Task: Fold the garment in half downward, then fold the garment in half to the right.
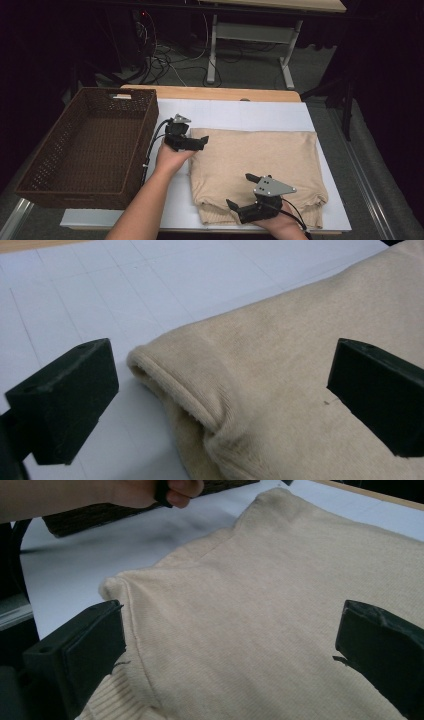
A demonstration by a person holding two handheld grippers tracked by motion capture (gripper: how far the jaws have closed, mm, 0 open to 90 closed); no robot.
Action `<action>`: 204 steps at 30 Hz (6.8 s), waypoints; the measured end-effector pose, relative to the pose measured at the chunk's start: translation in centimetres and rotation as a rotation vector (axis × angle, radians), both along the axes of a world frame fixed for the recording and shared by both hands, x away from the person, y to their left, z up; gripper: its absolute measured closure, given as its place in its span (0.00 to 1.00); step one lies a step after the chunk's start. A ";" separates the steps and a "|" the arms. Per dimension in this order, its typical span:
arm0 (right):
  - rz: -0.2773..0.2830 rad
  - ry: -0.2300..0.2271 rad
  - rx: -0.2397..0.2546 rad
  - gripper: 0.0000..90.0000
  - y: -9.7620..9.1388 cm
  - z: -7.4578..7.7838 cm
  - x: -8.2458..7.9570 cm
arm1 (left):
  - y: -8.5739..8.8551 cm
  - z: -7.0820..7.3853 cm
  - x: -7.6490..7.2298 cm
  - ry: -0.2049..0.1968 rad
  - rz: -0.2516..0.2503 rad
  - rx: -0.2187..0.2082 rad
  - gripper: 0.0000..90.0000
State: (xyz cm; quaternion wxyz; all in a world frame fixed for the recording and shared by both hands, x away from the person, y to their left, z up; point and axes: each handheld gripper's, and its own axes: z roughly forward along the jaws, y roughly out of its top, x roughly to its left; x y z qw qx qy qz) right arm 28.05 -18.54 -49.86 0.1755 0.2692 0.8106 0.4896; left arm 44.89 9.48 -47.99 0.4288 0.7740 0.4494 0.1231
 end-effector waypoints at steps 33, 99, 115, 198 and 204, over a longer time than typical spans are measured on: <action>0.014 0.028 -0.022 0.00 1.7 -0.3 -0.1 | -0.8 -3.9 3.6 0.067 0.033 0.141 0.40; 0.105 -0.030 -0.115 0.91 5.9 1.0 -1.6 | -0.4 -4.2 2.5 0.071 -0.033 0.051 0.82; 0.117 -0.046 -0.090 0.91 5.5 1.7 -1.4 | -1.0 -3.9 2.3 0.067 0.007 0.085 0.83; -0.057 -0.141 -0.029 0.91 -2.5 3.8 -3.3 | -7.7 6.6 1.6 -0.033 -0.035 0.036 0.86; -0.109 -0.151 -0.031 0.91 -5.0 3.7 -4.3 | -11.9 7.3 2.0 -0.059 -0.106 0.050 0.86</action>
